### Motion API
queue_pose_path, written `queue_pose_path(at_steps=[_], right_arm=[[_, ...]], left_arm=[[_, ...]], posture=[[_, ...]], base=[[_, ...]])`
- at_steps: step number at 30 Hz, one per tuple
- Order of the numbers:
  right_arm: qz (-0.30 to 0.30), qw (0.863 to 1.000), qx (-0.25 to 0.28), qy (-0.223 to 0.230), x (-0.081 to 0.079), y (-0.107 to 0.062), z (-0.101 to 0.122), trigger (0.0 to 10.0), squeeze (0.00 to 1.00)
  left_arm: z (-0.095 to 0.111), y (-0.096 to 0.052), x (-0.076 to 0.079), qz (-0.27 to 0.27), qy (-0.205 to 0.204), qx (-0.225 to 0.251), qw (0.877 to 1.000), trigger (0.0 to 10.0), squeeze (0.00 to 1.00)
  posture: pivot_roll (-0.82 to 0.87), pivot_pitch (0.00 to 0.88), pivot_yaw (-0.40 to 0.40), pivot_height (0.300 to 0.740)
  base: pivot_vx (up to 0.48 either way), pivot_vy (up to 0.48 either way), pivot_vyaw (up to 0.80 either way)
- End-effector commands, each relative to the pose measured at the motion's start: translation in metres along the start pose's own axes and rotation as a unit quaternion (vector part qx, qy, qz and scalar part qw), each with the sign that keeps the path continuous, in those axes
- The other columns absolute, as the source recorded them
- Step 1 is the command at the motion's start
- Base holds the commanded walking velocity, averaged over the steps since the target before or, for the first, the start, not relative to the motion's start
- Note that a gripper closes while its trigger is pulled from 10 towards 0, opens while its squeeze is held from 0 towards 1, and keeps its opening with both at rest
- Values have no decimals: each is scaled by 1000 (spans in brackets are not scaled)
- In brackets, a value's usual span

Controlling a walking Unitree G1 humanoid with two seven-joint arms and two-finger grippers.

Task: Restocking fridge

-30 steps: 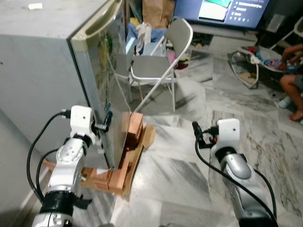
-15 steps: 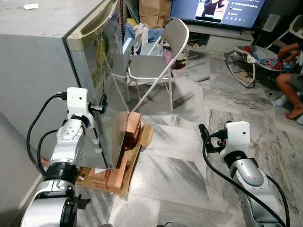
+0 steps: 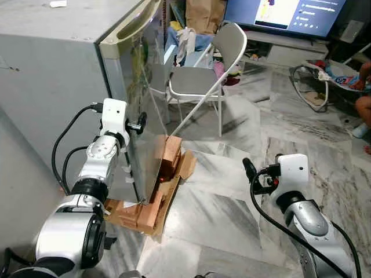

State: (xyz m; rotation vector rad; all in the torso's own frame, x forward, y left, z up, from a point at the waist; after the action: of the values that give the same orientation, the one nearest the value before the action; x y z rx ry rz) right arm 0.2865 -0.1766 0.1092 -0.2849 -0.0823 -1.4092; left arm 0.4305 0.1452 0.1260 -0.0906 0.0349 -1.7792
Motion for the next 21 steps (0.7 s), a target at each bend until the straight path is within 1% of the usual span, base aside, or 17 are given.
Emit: queue_pose_path(at_steps=[1, 2, 3, 4, 5, 6, 7, 8, 10, 12, 13, 14, 15, 16, 18, 20, 21], right_arm=[[27, 1000, 8, 9, -9, -5, 6, 10000, 0], [32, 999, 8, 10, -11, -6, 6, 10000, 0], [35, 999, 9, 12, -12, -7, 6, 10000, 0], [35, 999, 9, 12, -12, -7, 6, 10000, 0], [40, 999, 11, 18, -13, -8, 7, 10000, 0], [45, 999, 14, 18, -15, -8, 8, 10000, 0], [45, 999, 14, 18, -15, -8, 8, 10000, 0], [55, 998, 19, 17, -19, -8, 11, 10000, 0], [64, 998, 25, 13, -23, -7, 13, 10000, 0], [68, 997, 31, 16, -26, -8, 16, 10000, 0], [68, 997, 32, 16, -26, -8, 16, 10000, 0], [68, 997, 34, 15, -26, -9, 17, 10000, 0], [69, 997, 34, 14, -27, -9, 16, 10000, 0], [69, 997, 34, 14, -27, -9, 16, 10000, 0], [71, 997, 33, 17, -28, -10, 14, 10000, 0], [71, 997, 33, 17, -28, -9, 14, 10000, 0], [72, 997, 34, 17, -30, -8, 14, 10000, 0]], left_arm=[[33, 8, 93, -215, 46, 38, 975, 10000, 0], [38, 1, 124, -287, 60, 47, 955, 10000, 0], [44, -4, 145, -325, 75, 63, 941, 10000, 0], [44, -4, 145, -325, 75, 63, 941, 10000, 0], [51, -9, 168, -349, 85, 86, 929, 10000, 0], [52, -11, 176, -356, 83, 92, 926, 10000, 0], [52, -11, 176, -356, 83, 92, 926, 10000, 0], [51, -12, 185, -367, 75, 95, 922, 10000, 0], [50, -7, 179, -342, 74, 93, 932, 10000, 0], [45, 1, 156, -299, 74, 77, 948, 10000, 0], [44, 3, 150, -288, 75, 74, 952, 10000, 0], [41, 6, 133, -258, 80, 69, 960, 10000, 0], [39, 7, 121, -241, 84, 65, 965, 10000, 0], [39, 7, 121, -241, 84, 65, 965, 10000, 0], [35, 9, 94, -198, 89, 57, 975, 10000, 0], [35, 9, 87, -188, 95, 58, 976, 10000, 0], [35, 8, 79, -178, 99, 64, 977, 10000, 0]], posture=[[-98, 23, -50, 740], [-97, 23, -50, 740], [-96, 22, -51, 740], [-96, 22, -51, 740], [-92, 20, -51, 740], [-94, 21, -49, 740], [-94, 21, -49, 740], [-93, 20, -48, 740], [-91, 21, -45, 740], [-88, 21, -41, 740], [-87, 20, -40, 740], [-85, 19, -36, 740], [-84, 19, -35, 740], [-84, 19, -35, 740], [-78, 19, -33, 740], [-77, 17, -33, 740], [-77, 17, -33, 740]], base=[[0, 0, 0], [0, 0, 0], [0, 0, 0], [0, 0, 0], [0, 0, 0], [0, 0, 0], [0, 0, 0], [0, 0, 0], [0, 0, 0], [0, 0, 0], [0, 0, 0], [0, 0, 0], [0, 0, 0], [0, 0, 0], [0, 0, 0], [0, 0, 0], [0, 0, 0]])
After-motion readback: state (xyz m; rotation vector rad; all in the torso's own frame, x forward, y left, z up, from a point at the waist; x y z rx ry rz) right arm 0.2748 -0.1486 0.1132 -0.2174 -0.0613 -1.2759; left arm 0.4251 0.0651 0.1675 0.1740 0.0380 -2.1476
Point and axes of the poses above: a point about 5 cm out from each wrist's last joint towards the gripper, its own y axis pointing out of the wrist towards the gripper, its own z axis along the axis of the wrist's last joint, x = y × z, the point moved 5 cm from there along y, pointing out of the wrist towards the gripper, and after that the axes turned 9 degrees about -y, right-handed, at the moved point
